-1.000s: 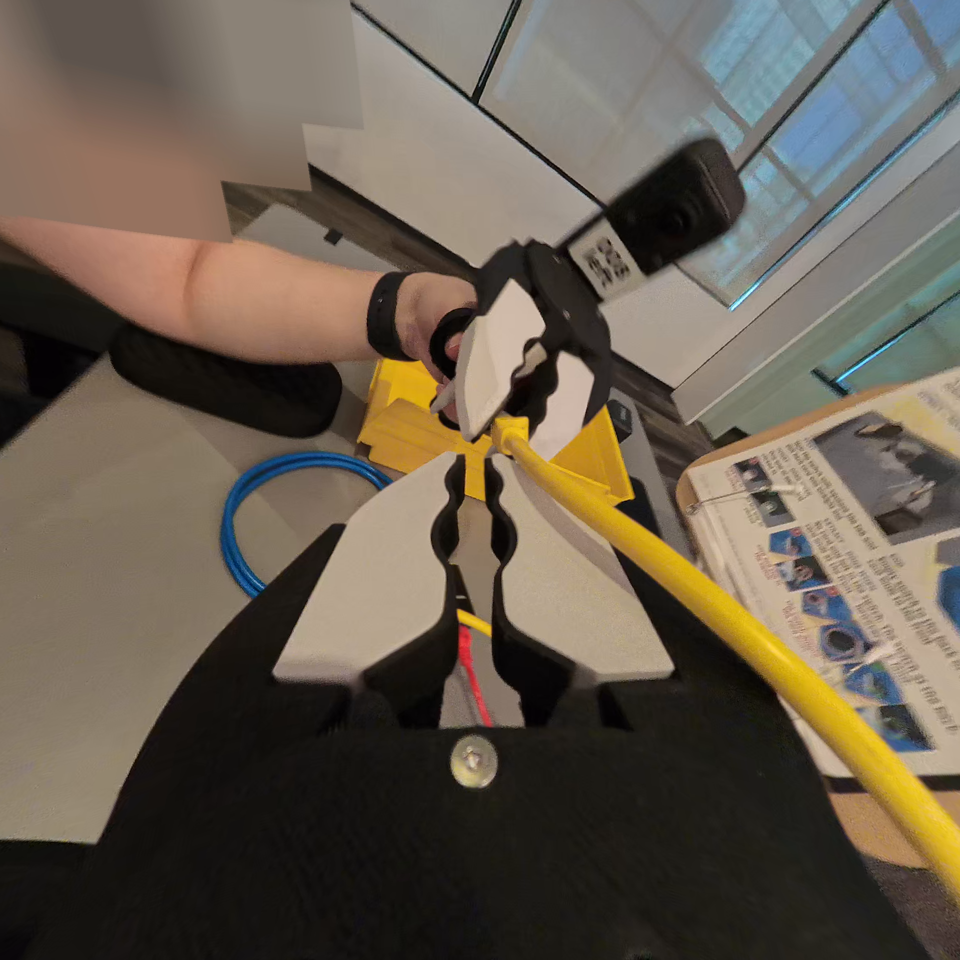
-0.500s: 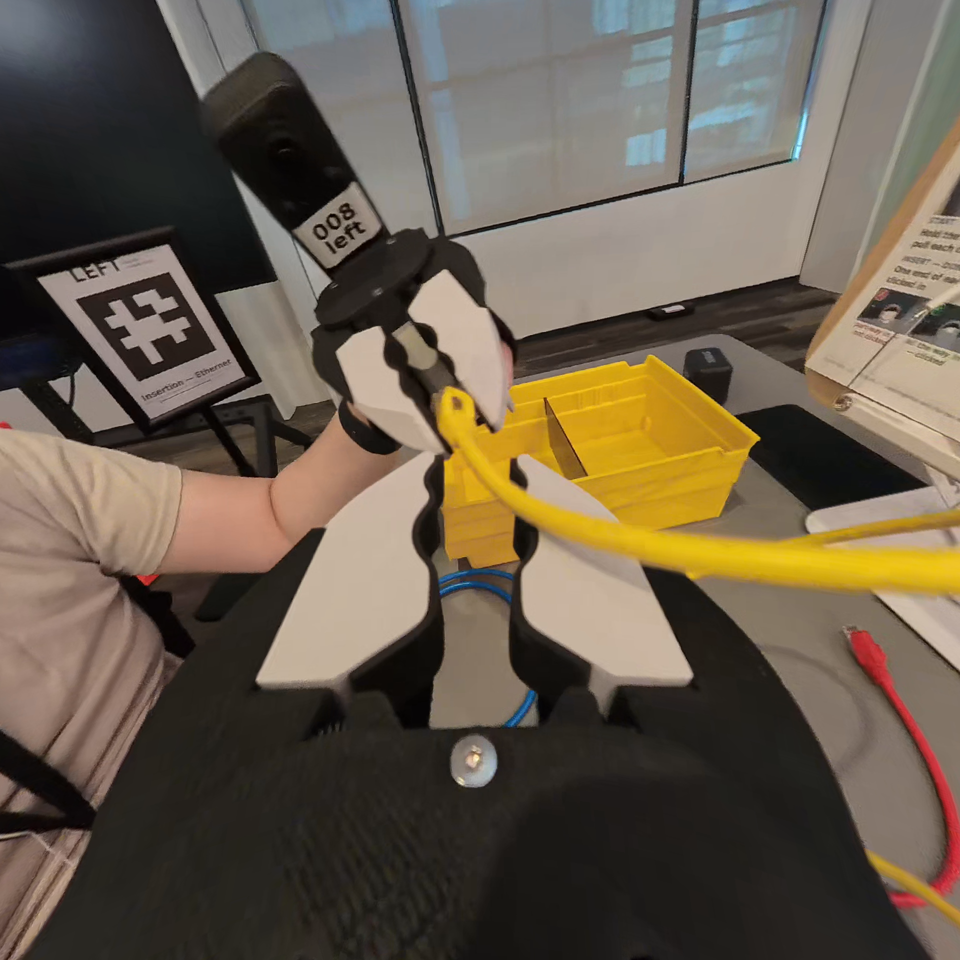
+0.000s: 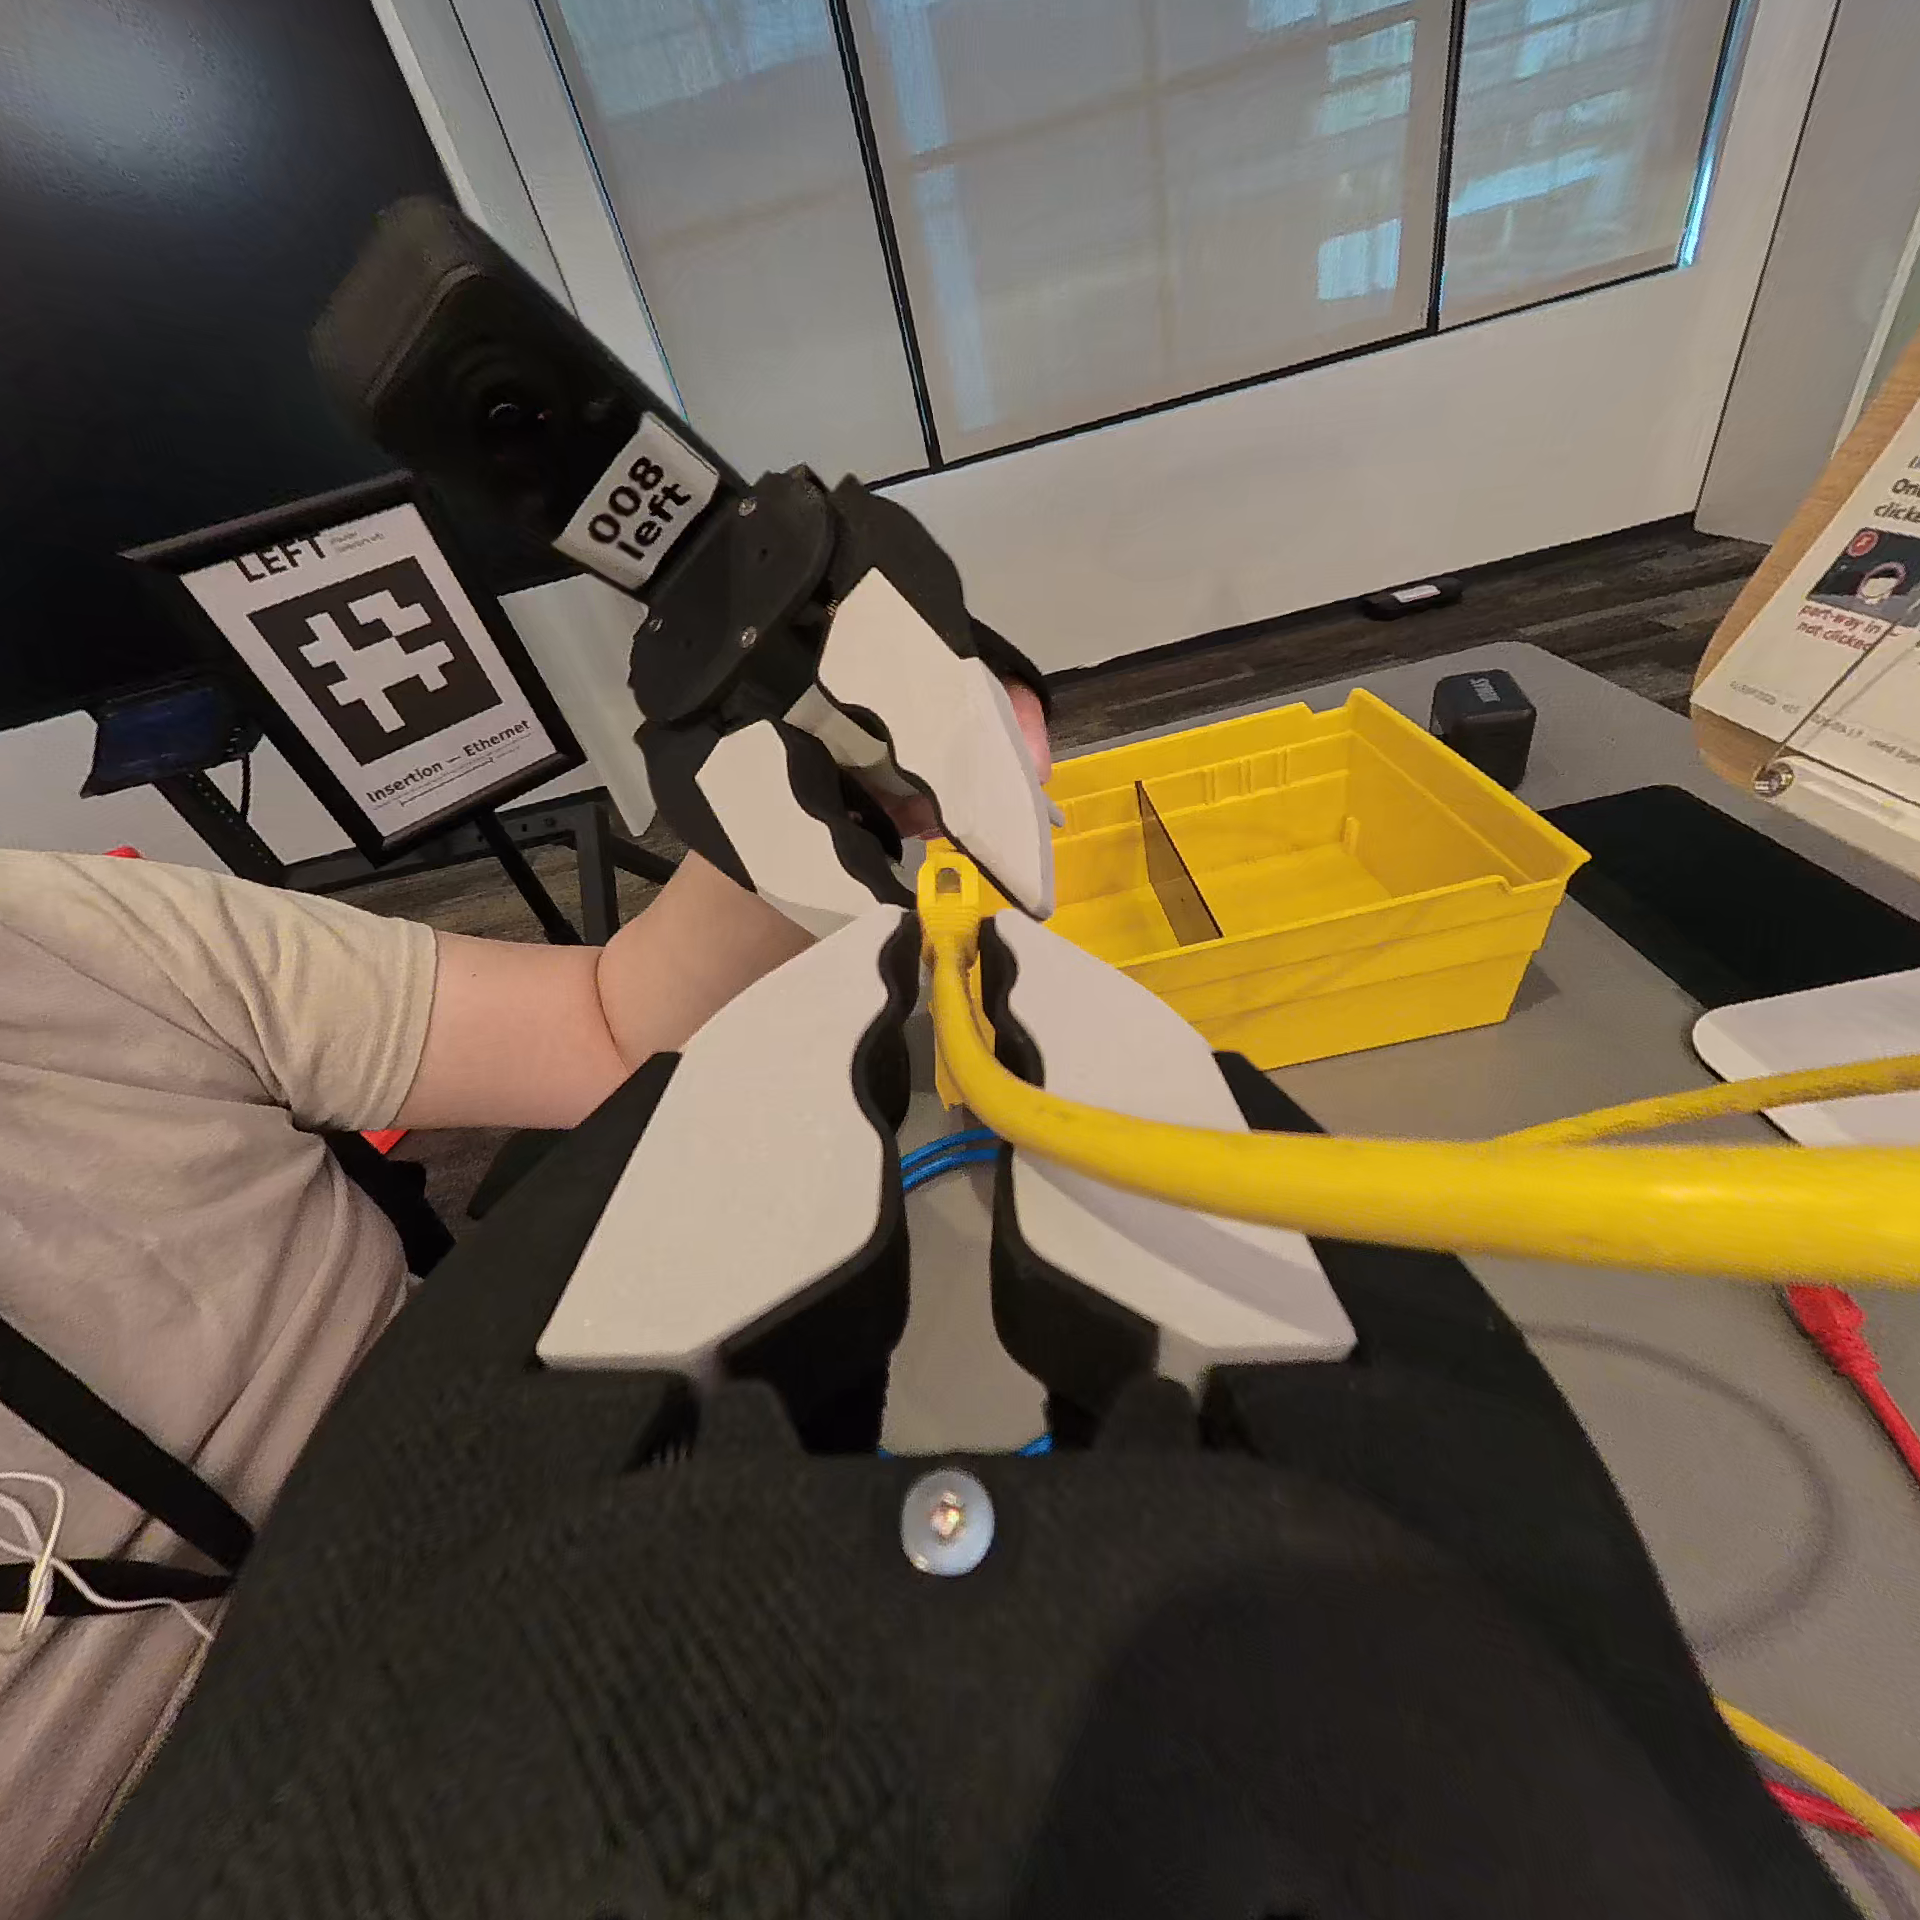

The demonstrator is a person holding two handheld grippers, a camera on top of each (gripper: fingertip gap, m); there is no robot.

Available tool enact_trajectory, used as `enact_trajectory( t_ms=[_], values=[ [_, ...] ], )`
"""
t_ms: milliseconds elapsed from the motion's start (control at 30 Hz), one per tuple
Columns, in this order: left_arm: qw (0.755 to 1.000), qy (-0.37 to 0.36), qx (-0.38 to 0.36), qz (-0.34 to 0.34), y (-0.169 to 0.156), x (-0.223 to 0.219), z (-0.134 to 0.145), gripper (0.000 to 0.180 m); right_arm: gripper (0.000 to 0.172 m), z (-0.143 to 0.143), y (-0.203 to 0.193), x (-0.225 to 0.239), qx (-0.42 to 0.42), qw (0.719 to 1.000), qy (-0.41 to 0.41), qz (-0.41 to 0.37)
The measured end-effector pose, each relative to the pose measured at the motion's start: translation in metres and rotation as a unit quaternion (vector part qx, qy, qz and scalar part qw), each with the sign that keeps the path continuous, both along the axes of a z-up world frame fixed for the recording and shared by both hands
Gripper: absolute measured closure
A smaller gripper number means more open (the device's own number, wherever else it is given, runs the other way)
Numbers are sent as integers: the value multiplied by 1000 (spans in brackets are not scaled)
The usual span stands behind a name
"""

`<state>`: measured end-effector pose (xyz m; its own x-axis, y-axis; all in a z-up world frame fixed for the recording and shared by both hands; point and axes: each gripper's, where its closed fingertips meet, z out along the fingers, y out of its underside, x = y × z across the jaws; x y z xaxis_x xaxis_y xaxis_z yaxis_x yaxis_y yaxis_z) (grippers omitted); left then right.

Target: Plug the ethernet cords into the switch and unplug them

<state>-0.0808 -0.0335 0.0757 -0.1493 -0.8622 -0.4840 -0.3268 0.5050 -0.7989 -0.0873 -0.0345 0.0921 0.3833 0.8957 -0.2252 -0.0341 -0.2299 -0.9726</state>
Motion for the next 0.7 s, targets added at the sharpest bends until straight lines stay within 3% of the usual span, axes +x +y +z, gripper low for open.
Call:
enact_trajectory(
  t_ms=[167, 267, 400, 533, 700],
  values=[
    [999, 1, -31, 19, 2, 1, -2, 164, 161, 0, 0, 1, 97, 993, -63, -22],
    [994, -3, -106, -18, -5, -1, 0, 150, 160, 3, -6, -1, 211, 969, -119, -39],
    [985, -26, -154, -68, -14, -6, 8, 160, 160, 13, -15, -3, 299, 943, -135, -50],
    [989, -31, -125, -77, -17, -7, 9, 166, 160, 11, -20, -4, 337, 930, -142, -42],
    [998, -18, -40, -33, -10, -5, 5, 166, 159, 7, -15, 0, 316, 935, -150, -51]
  ],
)
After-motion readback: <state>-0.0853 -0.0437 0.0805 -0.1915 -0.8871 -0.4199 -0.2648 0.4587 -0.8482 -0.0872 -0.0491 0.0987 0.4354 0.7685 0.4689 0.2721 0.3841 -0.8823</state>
